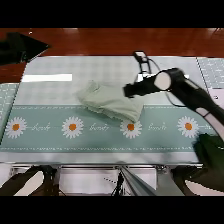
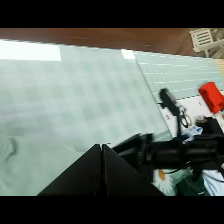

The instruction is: Fold the shirts.

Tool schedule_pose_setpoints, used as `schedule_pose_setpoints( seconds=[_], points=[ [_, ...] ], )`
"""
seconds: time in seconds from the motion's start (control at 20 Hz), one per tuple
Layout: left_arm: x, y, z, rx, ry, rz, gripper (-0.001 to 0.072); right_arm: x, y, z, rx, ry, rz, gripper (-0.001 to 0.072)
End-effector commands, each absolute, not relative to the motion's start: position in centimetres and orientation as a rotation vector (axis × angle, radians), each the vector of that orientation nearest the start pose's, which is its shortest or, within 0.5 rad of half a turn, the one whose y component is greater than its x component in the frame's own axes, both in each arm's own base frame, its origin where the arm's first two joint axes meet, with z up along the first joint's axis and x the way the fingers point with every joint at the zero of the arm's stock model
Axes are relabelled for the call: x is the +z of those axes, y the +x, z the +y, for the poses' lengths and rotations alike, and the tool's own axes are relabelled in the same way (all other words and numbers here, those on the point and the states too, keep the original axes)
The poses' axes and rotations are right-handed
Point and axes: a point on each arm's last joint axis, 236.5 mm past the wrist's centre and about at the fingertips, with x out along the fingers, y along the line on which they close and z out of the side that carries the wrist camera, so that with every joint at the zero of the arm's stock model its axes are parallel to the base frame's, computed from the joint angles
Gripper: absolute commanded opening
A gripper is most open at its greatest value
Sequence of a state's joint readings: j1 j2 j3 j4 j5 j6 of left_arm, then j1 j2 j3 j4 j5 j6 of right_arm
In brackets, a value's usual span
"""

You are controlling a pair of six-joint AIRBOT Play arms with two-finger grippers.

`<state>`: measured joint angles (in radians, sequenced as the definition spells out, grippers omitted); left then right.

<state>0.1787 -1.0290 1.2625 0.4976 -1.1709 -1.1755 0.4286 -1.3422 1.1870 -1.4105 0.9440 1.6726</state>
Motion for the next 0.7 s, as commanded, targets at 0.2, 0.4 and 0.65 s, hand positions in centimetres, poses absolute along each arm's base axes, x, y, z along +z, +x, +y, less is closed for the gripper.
schedule_pose_setpoints(
  seconds=[0.2, 0.4, 0.65],
  points=[
    [24.2, 38.5, -11.4, -0.635, -0.496, 0.64, 0.0022, -4.4, 29.0, 6.4, 0.09, 0.383, 1.447, 0.0559],
    [23.2, 38.0, -11.2, -0.628, -0.462, 0.679, 0.0022, -6.2, 31.5, 13.4, 0.177, 0.837, 1.26, 0.0561],
    [23.2, 37.9, -11.3, -0.631, -0.461, 0.683, 0.0022, -8.2, 33.8, 19.0, 0.149, 0.943, 1.161, 0.0561]
  ],
)
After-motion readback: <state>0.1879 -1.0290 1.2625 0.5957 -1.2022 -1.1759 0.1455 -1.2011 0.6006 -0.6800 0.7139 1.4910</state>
